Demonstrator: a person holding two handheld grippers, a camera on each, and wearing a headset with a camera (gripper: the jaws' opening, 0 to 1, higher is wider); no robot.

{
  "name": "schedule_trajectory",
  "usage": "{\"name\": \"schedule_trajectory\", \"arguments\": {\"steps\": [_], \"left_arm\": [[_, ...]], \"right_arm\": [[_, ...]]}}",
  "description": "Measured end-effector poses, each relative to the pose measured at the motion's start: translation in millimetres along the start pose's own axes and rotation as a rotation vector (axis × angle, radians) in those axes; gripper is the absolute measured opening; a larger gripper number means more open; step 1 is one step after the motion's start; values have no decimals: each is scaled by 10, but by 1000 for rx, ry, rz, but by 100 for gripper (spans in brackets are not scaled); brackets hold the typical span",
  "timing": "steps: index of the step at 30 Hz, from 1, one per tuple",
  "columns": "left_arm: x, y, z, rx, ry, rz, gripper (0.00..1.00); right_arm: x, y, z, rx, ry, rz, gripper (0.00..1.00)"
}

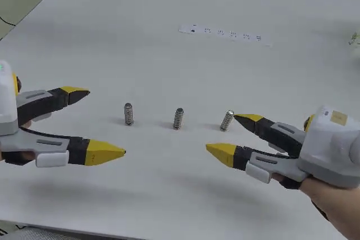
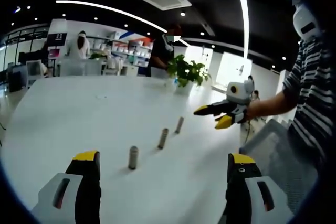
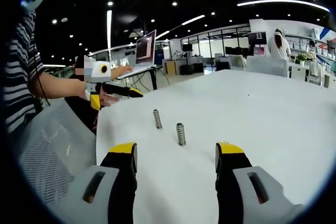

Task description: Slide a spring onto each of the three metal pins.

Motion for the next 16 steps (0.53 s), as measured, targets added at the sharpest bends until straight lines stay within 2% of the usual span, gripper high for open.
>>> {"name": "schedule_trajectory", "arguments": {"steps": [2, 7, 10, 14, 16], "left_arm": [[-10, -1, -4, 0, 1, -2, 98], [-36, 8, 5, -6, -6, -3, 98], [-43, 17, -4, -3, -9, 0, 98], [-57, 30, -19, 4, -17, 1, 98], [-60, 32, -22, 9, -25, 2, 98]], "right_arm": [[-27, 47, -45, 2, -8, -20, 64], [-74, 136, -143, 18, -18, -64, 82], [-94, 179, -164, 25, -13, -87, 88], [-115, 212, -160, 0, -28, -114, 98], [-123, 226, -164, 4, -31, -123, 99]]}}
Point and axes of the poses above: the centre of the closed fingertips' face, and the gripper's own axes: y roughly backward along the fingers, x roughly to its left, z roughly out of its top, the point moved 9 cm from there along y, roughly backward along the fingers, and after that the axes turned 5 degrees about -z, right-handed, at the moved point
